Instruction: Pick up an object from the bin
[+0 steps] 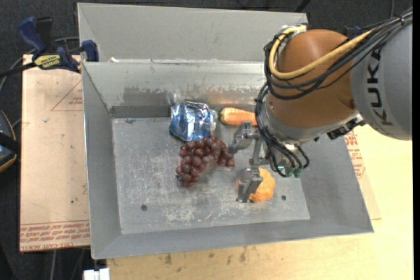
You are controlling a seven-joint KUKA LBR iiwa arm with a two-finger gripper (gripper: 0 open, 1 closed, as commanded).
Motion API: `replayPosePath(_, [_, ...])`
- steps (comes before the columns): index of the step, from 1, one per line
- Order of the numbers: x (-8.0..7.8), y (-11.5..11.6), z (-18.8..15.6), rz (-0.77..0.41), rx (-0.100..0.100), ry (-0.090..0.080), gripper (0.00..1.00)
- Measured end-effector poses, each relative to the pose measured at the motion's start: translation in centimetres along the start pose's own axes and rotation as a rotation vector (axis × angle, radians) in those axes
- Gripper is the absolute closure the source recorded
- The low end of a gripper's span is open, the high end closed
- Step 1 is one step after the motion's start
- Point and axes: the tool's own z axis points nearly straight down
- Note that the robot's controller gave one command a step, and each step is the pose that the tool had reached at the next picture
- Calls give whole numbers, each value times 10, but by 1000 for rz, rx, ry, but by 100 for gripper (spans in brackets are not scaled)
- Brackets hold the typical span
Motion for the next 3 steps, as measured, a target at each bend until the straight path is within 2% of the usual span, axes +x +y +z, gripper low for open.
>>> replayPosePath(1, [-2, 0, -4, 3, -1, -8, 0])
replayPosePath(2, [-30, 13, 42, -107, 0, -13, 0])
replayPosePath(3, [-88, 22, 70, -354, 1, -12, 0])
